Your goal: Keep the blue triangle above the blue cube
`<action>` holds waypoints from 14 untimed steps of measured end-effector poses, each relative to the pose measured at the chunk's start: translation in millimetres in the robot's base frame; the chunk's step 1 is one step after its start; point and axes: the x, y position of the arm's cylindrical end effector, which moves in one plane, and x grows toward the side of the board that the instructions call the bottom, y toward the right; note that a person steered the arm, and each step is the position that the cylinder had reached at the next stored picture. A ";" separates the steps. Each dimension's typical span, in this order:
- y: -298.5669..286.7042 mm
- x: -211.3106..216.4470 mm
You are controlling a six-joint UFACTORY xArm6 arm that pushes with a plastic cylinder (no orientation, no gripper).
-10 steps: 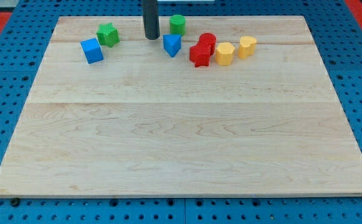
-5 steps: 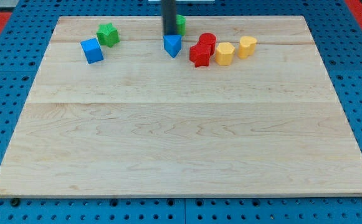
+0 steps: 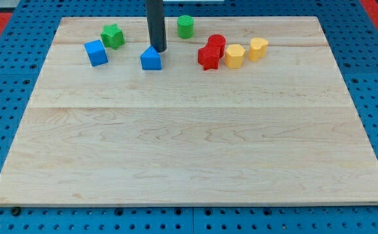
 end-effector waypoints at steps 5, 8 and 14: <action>6.7 11.7; 23.1 25.6; -30.8 42.3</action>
